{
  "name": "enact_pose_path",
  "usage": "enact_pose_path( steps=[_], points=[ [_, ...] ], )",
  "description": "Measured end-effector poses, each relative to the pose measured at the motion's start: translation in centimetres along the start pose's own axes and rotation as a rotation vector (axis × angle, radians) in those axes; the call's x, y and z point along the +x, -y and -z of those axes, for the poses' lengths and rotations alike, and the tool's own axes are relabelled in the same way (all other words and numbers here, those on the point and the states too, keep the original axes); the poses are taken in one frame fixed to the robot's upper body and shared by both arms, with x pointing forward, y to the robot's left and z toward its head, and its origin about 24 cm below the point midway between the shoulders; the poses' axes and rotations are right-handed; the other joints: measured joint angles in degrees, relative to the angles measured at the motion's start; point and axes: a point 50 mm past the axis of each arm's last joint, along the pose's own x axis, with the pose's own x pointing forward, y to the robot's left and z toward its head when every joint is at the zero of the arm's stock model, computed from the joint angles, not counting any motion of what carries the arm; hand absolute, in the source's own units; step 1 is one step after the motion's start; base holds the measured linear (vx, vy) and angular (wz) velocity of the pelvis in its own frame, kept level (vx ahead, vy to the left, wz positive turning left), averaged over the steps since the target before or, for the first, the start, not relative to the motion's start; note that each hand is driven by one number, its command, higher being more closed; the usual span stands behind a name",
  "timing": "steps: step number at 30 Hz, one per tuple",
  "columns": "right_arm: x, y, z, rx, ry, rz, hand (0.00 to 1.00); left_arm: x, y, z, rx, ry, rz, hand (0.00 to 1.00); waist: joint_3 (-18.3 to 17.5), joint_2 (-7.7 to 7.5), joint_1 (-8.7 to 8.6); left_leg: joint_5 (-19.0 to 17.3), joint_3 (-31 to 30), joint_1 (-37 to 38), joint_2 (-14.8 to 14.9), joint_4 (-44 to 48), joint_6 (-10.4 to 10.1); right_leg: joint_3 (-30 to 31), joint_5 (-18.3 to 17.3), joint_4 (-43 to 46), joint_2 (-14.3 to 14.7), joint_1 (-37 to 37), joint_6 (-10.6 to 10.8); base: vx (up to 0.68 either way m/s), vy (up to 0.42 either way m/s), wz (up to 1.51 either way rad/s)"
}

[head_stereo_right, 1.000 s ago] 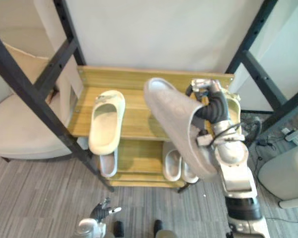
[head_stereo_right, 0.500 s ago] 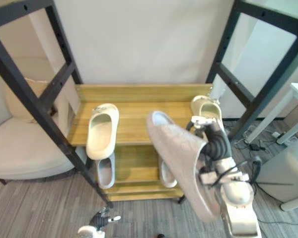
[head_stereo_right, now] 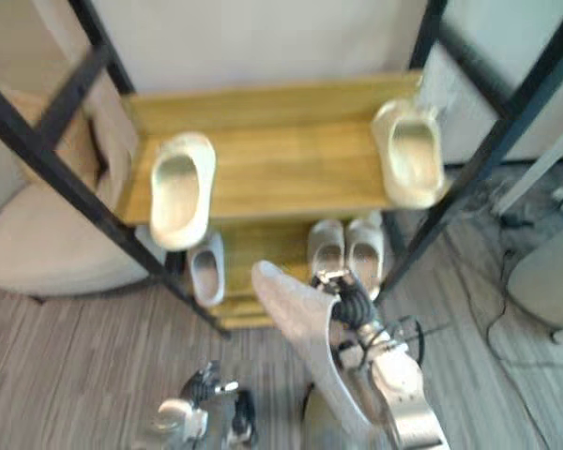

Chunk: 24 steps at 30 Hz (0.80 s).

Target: Organize the slippers on the shoe rack

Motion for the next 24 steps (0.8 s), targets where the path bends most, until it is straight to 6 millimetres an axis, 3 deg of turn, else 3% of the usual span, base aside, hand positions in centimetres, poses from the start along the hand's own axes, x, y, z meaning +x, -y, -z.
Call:
enact_pose_path(
  steps=[4, 11, 19, 24],
  points=[
    [2.4, 0.6, -2.1, -0.060, 0.108, 0.052, 1.00, 0.7, -1.4, -3.5, -0.012, 0.134, -0.070, 0.00, 4.23, -0.46, 0.39, -2.26, -2.26, -9.66, 0.46, 9.94, -0.42, -1.64, -3.81, 11.09, -0.89, -9.11, -0.95, -0.14, -0.066, 0.20],
    [6.0, 2.1, -4.9, -0.155, 0.238, 0.182, 1.00, 0.7, -3.4, -10.2, -0.164, 0.392, -0.166, 0.00, 9.06, -0.21, 3.21, -6.00, -5.51, -26.79, 1.36, 26.19, -1.26, -3.23, -9.26, 27.99, -1.78, -25.09, -2.58, -0.16, -0.034, 0.12],
    [7.4, 3.4, -7.7, -0.238, 0.346, 0.314, 1.00, -0.2, -4.9, -12.3, -0.301, 0.503, -0.237, 0.00, 10.53, -0.75, 5.96, -8.00, -7.48, -35.75, 2.18, 34.95, -2.50, -4.85, -12.72, 37.86, -2.95, -33.63, -3.79, -0.05, -0.037, 0.04],
    [8.9, 4.5, -11.1, -0.325, 0.459, 0.394, 1.00, -0.5, -4.7, -13.3, -0.316, 0.544, -0.244, 0.00, 10.58, -0.83, 6.85, -8.48, -8.64, -38.18, 2.16, 37.88, -3.18, -5.91, -14.61, 41.52, -3.48, -35.71, -4.60, -0.02, -0.050, 0.08]
  ],
)
